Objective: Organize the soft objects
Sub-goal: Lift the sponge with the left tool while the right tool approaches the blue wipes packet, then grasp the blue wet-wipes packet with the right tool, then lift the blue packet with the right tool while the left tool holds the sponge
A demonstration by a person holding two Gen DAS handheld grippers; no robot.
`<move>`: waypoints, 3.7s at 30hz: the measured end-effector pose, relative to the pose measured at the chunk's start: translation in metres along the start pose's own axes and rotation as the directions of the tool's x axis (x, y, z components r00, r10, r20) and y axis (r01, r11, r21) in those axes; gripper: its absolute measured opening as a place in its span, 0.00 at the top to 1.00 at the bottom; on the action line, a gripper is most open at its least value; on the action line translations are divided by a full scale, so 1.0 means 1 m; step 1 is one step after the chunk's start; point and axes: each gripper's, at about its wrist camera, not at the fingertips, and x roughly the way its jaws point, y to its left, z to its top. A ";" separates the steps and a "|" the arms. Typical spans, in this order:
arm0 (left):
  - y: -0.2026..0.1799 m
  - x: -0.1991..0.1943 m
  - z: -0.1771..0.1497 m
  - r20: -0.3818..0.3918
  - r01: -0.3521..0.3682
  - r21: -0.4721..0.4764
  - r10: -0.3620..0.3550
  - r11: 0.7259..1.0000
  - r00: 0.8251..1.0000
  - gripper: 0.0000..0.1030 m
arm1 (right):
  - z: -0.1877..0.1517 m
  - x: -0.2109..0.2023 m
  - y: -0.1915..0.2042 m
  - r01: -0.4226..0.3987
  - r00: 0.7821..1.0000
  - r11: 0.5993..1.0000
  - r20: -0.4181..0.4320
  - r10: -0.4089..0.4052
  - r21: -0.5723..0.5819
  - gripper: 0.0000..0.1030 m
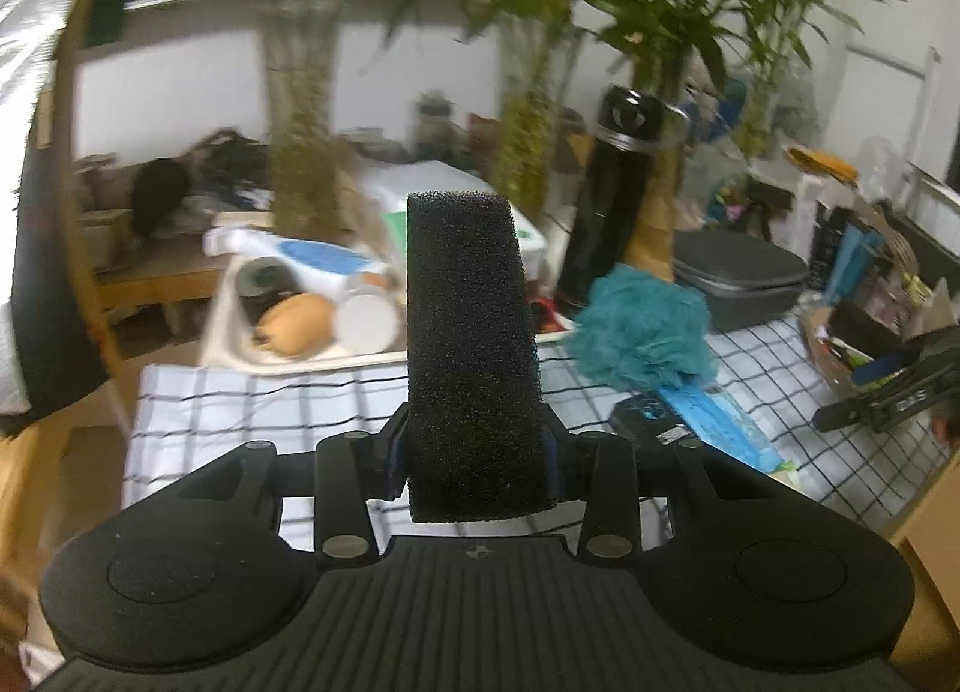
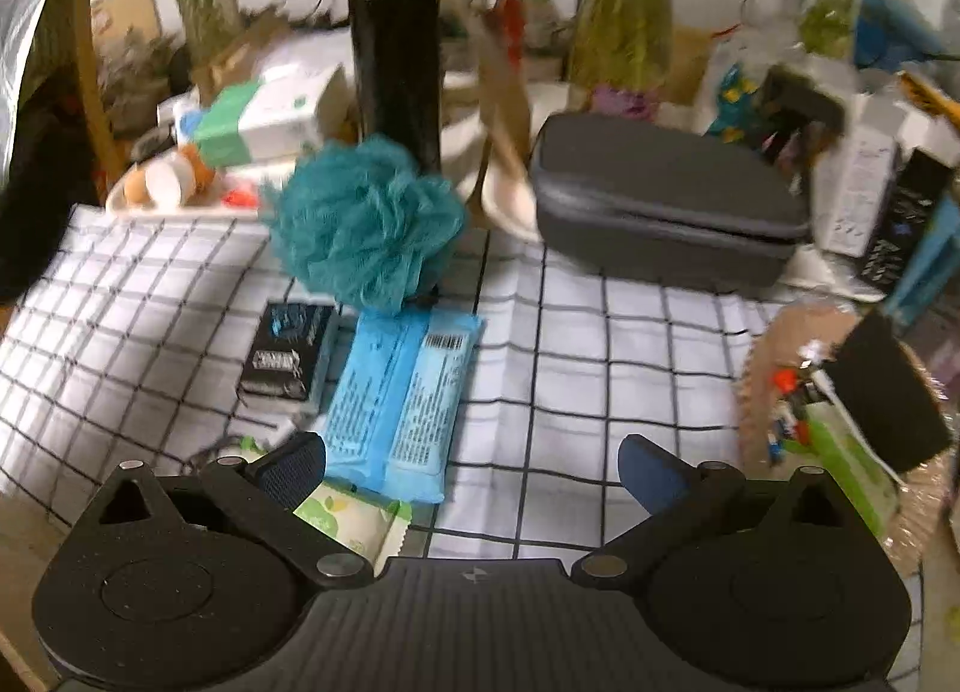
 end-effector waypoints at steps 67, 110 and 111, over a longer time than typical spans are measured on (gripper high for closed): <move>0.023 -0.018 -0.010 -0.018 0.088 -0.103 -0.090 0.991 0.996 0.61 | 0.040 0.116 0.022 0.041 0.985 0.997 -0.167 -0.030 0.067 0.31; -0.026 -0.043 0.004 0.134 0.064 0.006 -0.064 0.998 0.989 0.61 | 0.001 -0.079 -0.032 0.001 0.989 0.979 0.146 -0.032 0.205 0.39; -0.027 -0.044 0.004 0.139 0.064 0.010 -0.065 0.998 0.988 0.61 | 0.000 -0.085 -0.031 -0.010 0.987 0.977 0.159 -0.025 0.214 0.39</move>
